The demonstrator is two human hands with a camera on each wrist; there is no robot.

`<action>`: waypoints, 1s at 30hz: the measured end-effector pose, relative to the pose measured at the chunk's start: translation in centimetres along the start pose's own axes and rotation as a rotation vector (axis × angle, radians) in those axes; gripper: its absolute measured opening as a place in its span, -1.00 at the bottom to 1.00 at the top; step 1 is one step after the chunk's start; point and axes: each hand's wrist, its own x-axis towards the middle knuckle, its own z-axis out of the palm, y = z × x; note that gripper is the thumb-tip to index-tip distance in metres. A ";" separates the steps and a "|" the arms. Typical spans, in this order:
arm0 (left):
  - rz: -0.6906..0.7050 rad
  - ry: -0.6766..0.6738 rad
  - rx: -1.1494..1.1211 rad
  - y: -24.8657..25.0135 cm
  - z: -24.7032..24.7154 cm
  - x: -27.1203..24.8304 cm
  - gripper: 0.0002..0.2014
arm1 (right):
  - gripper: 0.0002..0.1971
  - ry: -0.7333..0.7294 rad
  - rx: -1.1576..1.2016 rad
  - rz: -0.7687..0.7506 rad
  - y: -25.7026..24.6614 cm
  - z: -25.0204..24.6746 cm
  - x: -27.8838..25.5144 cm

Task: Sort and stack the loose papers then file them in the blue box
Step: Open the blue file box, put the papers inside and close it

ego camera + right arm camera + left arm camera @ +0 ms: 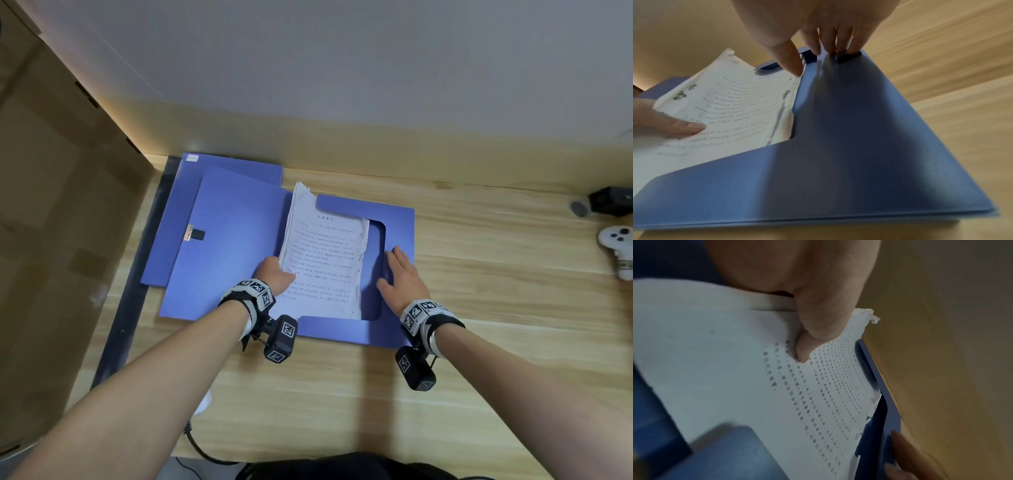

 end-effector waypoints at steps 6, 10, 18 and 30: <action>-0.044 -0.045 -0.125 1.7 3.2 0.1 -0.65 | -0.34 0.081 -0.203 -0.257 -0.4 -0.2 0.6; -0.107 -0.048 -0.233 2.1 3.7 -0.4 -0.51 | -0.42 0.024 -0.341 -0.281 -1.4 -0.2 1.4; -0.041 0.282 -0.356 2.8 3.2 0.7 -0.74 | -0.45 0.114 -0.010 -0.235 -1.0 -0.8 2.3; -0.046 0.109 -0.318 6.7 9.5 -0.7 -0.69 | -0.24 0.024 0.202 0.089 1.9 -0.5 0.4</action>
